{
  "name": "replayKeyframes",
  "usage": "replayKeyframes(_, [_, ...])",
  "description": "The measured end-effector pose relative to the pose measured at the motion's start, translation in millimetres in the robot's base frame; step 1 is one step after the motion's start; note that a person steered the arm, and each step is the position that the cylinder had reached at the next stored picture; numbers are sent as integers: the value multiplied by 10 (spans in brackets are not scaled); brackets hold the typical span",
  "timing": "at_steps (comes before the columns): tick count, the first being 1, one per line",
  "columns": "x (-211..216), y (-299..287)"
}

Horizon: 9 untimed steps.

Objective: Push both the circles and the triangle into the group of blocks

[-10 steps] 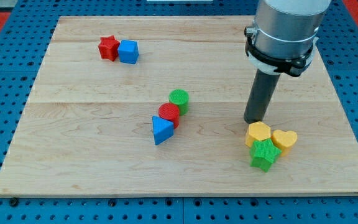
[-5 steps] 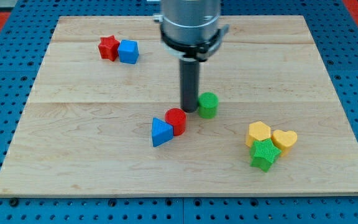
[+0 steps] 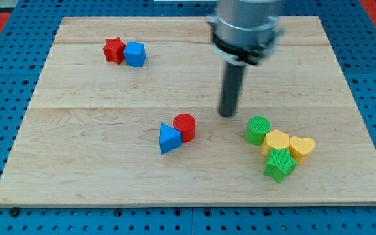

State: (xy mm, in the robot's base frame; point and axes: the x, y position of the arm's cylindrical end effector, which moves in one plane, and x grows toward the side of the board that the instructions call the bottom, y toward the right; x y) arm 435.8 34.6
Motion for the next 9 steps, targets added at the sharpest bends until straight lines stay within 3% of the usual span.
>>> replayKeyframes(1, [-138, -973])
replayKeyframes(2, [379, -975])
replayKeyframes(4, [551, 27])
replayKeyframes(5, [551, -101])
replayKeyframes(6, [387, -1184])
replayKeyframes(7, [735, -1465])
replayKeyframes(8, [884, -667])
replayKeyframes(9, [815, -266])
